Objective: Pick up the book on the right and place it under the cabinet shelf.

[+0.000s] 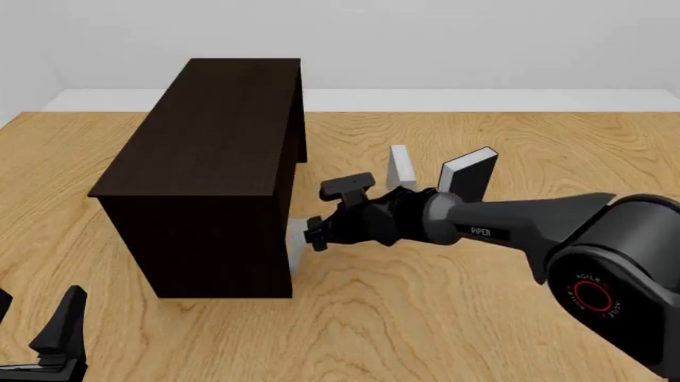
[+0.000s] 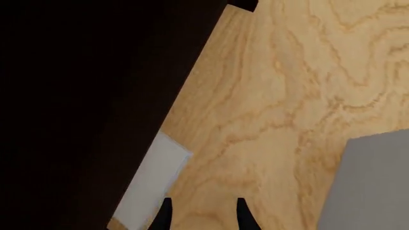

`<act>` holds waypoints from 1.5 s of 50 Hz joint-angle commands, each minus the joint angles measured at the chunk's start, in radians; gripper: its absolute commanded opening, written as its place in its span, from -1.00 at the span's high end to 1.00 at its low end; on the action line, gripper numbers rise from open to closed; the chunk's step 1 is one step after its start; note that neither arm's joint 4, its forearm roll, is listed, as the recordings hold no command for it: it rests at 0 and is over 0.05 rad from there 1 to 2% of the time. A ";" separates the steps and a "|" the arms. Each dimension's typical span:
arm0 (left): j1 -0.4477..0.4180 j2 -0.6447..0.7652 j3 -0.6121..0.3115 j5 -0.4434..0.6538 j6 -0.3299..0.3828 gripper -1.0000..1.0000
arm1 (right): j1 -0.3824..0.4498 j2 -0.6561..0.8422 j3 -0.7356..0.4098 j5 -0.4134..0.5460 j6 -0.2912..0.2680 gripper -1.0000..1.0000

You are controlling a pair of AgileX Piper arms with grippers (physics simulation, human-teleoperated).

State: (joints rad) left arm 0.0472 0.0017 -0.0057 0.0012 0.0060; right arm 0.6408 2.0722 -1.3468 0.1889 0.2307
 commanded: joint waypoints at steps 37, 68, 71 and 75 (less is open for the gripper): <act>-0.042 0.007 0.003 -0.002 -0.002 -1.00 | 0.013 -0.538 0.417 -0.141 0.038 -1.00; -0.041 0.004 0.003 -0.002 -0.001 -1.00 | -0.075 -0.900 0.589 -0.183 0.055 -1.00; -0.041 0.006 0.002 -0.001 -0.001 -1.00 | -0.080 -0.916 0.596 -0.184 0.056 -1.00; -0.041 0.004 0.003 -0.003 -0.001 -1.00 | -0.082 -0.963 0.624 -0.188 0.067 -1.00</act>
State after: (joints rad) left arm 0.0238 0.0056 -0.0035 -0.0026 0.0061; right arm 0.5676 1.1818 -0.7717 0.0682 0.2381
